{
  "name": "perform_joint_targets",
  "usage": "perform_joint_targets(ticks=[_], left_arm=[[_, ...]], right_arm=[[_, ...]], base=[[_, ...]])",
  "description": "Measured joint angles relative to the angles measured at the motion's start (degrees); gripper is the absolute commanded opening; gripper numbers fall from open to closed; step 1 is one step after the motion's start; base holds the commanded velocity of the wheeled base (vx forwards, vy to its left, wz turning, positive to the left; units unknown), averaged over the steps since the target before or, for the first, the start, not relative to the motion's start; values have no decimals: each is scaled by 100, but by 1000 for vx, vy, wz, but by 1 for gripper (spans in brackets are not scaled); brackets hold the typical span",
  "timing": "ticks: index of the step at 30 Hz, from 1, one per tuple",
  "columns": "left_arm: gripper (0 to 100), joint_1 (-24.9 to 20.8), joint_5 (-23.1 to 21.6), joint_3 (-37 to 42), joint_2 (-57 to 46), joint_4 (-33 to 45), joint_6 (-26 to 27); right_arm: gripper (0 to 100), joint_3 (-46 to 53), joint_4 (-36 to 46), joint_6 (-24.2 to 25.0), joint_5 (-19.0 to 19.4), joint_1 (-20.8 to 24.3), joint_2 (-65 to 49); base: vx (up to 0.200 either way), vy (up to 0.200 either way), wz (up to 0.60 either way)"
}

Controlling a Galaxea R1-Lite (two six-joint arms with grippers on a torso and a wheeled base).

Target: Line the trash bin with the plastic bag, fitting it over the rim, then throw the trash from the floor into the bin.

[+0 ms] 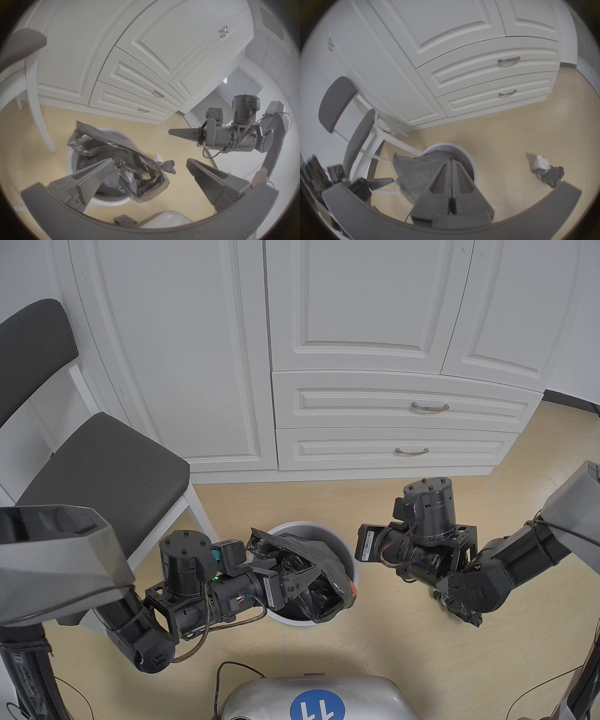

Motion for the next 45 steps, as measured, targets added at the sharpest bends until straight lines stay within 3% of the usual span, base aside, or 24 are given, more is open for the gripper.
perform_joint_targets(ticks=[8,18,19,29,45], left_arm=[[100,123,16,166,-1000,1796,1175],[100,363,621,223,-1417,1968,1815],[100,379,656,226,-1428,1965,1853],[100,584,744,276,-1493,1930,1966],[100,650,755,283,-1485,1916,2007]], right_arm=[[0,416,-635,-460,-413,424,96],[0,622,-1657,-858,-939,926,759],[100,622,-1813,-902,-974,941,834],[100,719,-2581,-1434,-1385,933,923],[100,1275,-2631,-1827,-1363,1208,1035]], base=[[0,0,0],[0,0,0],[0,0,0],[0,0,0],[0,0,0]])
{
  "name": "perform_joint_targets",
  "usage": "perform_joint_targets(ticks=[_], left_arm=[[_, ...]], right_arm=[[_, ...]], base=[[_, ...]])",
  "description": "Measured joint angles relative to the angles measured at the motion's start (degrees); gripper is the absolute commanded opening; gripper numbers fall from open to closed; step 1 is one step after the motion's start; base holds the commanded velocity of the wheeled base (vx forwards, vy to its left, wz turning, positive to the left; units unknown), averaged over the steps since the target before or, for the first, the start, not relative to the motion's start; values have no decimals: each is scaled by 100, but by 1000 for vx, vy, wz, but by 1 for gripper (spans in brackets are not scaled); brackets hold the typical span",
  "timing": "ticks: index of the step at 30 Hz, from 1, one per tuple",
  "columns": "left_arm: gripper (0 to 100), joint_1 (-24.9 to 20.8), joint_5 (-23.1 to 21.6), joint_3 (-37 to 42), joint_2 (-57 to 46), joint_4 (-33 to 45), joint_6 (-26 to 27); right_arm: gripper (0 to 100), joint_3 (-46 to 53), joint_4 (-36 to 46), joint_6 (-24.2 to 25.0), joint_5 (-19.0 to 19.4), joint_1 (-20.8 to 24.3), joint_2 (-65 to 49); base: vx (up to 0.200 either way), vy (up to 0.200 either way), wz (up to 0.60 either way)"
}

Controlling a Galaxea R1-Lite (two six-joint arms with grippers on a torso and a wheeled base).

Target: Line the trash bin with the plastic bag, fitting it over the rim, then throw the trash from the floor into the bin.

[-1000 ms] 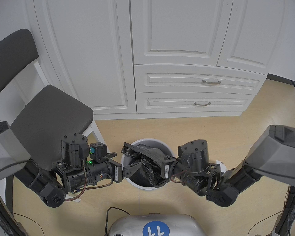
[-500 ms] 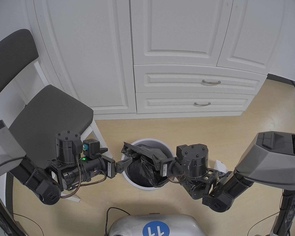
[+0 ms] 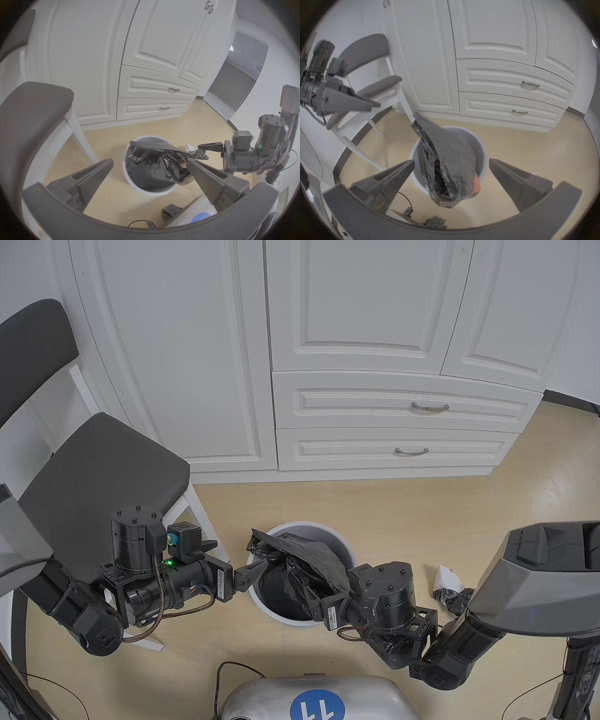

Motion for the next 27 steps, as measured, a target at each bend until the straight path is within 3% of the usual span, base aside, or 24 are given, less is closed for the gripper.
perform_joint_targets(ticks=[9,10,27], left_arm=[[100,2,2,0,18,-2,-2],[100,0,2,0,18,-2,-2],[100,-41,-2,34,151,-13,138]], right_arm=[[100,-410,-9,-15,-66,-386,397],[0,-429,-9,-15,-66,-424,408],[0,-929,-530,333,-96,-546,414]], base=[[0,0,0],[0,0,0],[0,0,0]])
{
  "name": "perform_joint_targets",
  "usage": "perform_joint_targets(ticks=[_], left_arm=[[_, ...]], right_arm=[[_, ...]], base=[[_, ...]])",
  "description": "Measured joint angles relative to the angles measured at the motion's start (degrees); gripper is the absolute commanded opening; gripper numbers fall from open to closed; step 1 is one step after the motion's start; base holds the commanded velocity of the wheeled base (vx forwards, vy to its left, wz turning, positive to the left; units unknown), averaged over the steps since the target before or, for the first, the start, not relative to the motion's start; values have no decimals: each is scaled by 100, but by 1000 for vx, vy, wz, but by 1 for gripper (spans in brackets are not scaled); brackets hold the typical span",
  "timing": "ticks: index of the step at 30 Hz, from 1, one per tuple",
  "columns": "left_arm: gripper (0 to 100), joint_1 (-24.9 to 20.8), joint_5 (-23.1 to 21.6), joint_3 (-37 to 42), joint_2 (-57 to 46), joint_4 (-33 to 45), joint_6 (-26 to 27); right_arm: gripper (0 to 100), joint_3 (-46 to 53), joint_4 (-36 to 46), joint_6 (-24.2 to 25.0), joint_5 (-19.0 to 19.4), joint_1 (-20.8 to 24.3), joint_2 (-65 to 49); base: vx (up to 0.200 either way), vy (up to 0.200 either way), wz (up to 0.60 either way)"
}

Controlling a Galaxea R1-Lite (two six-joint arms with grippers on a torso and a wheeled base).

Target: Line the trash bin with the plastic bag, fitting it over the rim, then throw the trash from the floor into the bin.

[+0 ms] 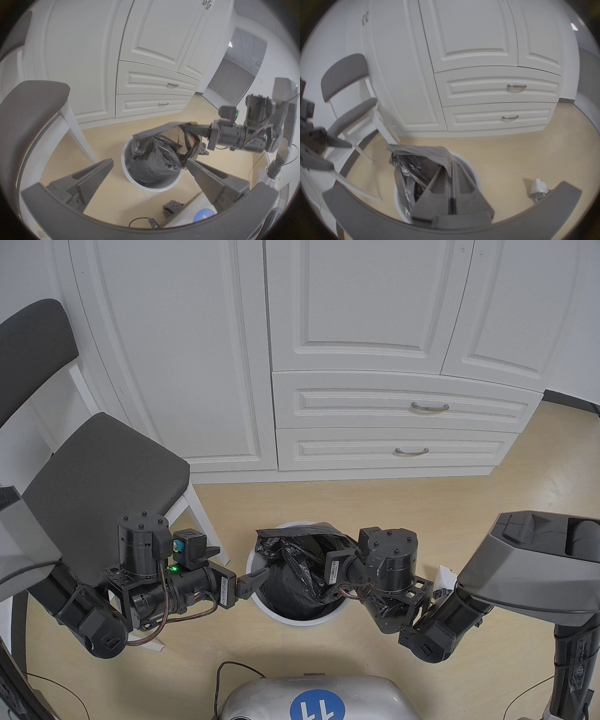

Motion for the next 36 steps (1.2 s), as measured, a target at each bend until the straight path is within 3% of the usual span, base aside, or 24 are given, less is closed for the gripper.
perform_joint_targets(ticks=[10,15,22,31,36], left_arm=[[100,-151,0,46,297,-118,46],[100,-276,107,18,658,-964,-39],[100,-502,702,-276,1502,-1936,-458],[100,-672,1119,-730,2227,-2009,-767],[100,-700,1137,-900,2425,-2018,-861]], right_arm=[[0,-73,-20,255,-20,135,-389],[0,-24,-11,266,-24,221,-478],[0,91,27,267,-29,356,-502],[0,180,32,267,-29,449,-510],[0,190,24,267,-30,468,-529]], base=[[0,0,0],[0,0,0],[0,0,0],[0,0,0],[0,0,0]])
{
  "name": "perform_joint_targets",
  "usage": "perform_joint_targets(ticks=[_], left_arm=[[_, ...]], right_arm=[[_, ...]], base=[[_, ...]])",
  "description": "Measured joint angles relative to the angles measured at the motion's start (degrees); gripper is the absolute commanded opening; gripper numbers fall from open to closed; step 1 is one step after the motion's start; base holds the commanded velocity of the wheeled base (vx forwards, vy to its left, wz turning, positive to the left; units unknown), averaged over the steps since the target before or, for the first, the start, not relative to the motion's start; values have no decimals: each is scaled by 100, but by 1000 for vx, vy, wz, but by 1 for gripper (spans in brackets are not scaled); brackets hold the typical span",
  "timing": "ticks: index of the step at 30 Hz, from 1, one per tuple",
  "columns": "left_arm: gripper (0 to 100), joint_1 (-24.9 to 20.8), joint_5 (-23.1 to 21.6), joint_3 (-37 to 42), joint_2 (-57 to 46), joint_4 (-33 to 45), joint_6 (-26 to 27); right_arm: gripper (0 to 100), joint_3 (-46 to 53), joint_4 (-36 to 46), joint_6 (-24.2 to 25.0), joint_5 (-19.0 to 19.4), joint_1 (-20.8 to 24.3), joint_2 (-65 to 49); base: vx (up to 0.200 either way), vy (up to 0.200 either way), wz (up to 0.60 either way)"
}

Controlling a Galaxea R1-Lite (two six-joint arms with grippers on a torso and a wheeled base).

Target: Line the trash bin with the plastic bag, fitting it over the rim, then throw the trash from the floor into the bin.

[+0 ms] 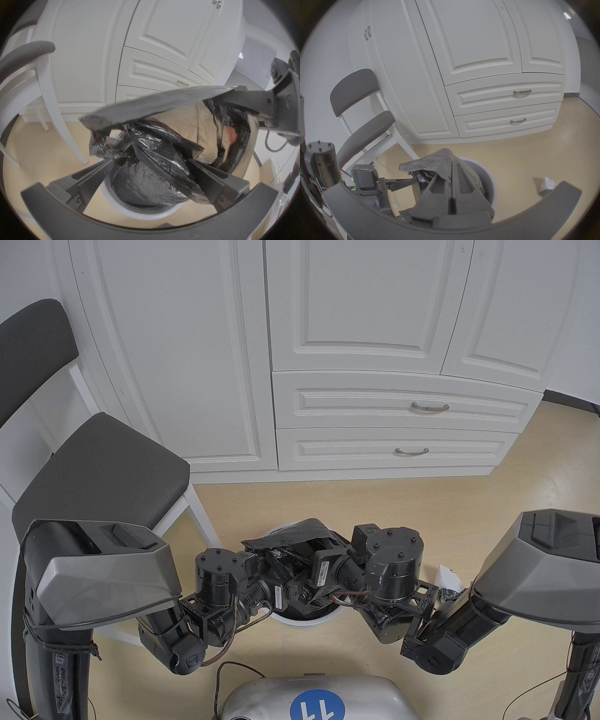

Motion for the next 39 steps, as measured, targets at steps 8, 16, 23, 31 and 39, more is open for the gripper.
perform_joint_targets(ticks=[8,16,23,31,39], left_arm=[[0,-26,126,-162,148,22,-205],[0,-155,233,-43,26,9,-194],[0,-229,272,434,-363,27,-71],[0,-256,578,1151,-655,16,430],[0,-254,844,1162,-506,-94,614]], right_arm=[[0,76,-13,-6,-7,61,-20],[0,141,22,-88,-33,50,-33],[0,260,22,-468,-207,-27,-34],[0,880,-28,-1332,-577,-29,-34],[0,1588,7,-1604,-635,329,-34]], base=[[0,0,0],[0,0,0],[0,0,0],[0,0,0],[0,0,0]])
